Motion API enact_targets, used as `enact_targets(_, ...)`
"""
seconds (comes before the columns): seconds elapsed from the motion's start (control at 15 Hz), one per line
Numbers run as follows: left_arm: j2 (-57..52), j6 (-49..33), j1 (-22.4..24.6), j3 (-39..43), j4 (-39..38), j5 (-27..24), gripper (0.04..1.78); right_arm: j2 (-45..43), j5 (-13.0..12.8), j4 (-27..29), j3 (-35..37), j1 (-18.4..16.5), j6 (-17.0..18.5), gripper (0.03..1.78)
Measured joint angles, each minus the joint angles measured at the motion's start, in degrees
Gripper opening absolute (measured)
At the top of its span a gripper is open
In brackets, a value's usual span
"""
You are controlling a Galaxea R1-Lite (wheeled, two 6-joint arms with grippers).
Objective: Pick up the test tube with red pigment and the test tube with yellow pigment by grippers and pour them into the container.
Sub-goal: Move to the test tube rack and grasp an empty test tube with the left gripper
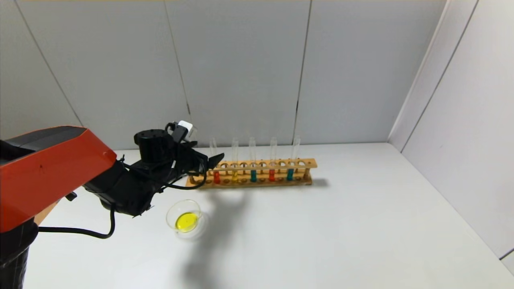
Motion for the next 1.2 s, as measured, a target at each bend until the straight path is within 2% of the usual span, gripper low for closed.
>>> enact_targets(0.4,1.9,-0.1,-0.1,-2.2,-0.4,1.6,1.75,0.0,0.0,0.0,0.0,0.0,0.0,1.75)
enact_targets(0.6,2.4,-0.1,-0.4,-2.7,-0.6,1.9,1.61,0.0,0.0,0.0,0.0,0.0,0.0,1.75)
enact_targets(0.8,2.5,0.0,-1.0,-2.7,-1.8,1.9,1.23,0.0,0.0,0.0,0.0,0.0,0.0,1.75)
enact_targets(1.07,2.5,0.2,-2.0,-2.5,-3.5,1.8,0.5,0.0,0.0,0.0,0.0,0.0,0.0,1.75)
enact_targets(1.2,2.3,0.3,-2.2,-2.4,-3.5,1.7,0.33,0.0,0.0,0.0,0.0,0.0,0.0,1.75)
